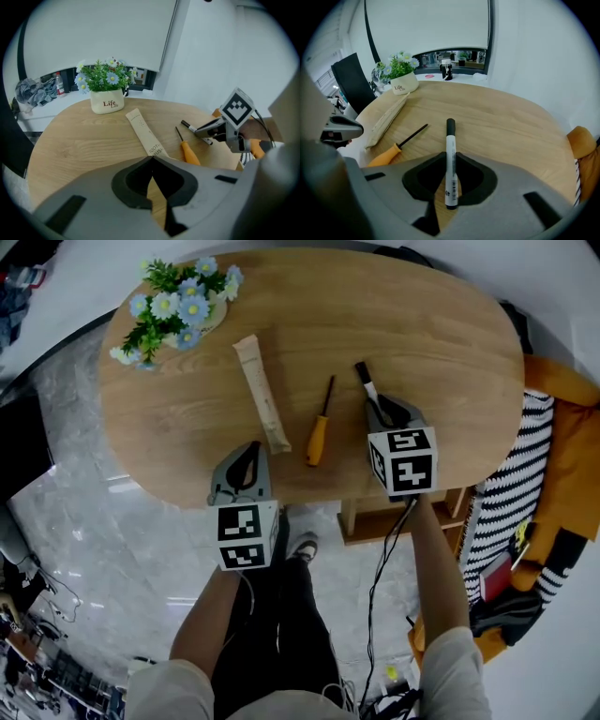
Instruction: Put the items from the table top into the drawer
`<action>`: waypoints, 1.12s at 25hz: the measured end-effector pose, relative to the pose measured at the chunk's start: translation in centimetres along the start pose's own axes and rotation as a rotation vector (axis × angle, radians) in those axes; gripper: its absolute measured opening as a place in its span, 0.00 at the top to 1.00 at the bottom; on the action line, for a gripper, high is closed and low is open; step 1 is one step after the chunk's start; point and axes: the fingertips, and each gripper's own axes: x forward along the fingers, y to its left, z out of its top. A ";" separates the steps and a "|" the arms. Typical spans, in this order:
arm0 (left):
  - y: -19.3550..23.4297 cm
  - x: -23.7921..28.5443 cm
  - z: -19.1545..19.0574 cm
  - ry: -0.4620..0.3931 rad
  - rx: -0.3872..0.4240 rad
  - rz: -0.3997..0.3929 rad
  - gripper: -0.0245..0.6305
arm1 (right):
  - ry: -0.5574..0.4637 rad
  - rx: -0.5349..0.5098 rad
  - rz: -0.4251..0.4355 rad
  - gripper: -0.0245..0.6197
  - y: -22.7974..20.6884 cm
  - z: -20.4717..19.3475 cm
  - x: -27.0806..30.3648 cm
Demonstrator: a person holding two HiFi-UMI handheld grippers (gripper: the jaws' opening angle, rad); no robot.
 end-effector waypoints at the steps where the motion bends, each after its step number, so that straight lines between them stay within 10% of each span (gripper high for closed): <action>1: -0.2 -0.2 0.0 0.000 0.003 -0.002 0.95 | -0.005 0.010 -0.004 0.87 0.0 -0.1 -0.3; 14: -4.1 -2.3 -0.6 -0.009 0.092 -0.049 0.95 | -0.058 0.181 -0.080 0.87 -1.8 -4.9 -7.0; 28: -17.3 -4.9 -3.9 0.026 0.282 -0.246 0.95 | -0.088 0.542 -0.222 0.87 -4.5 -19.2 -17.3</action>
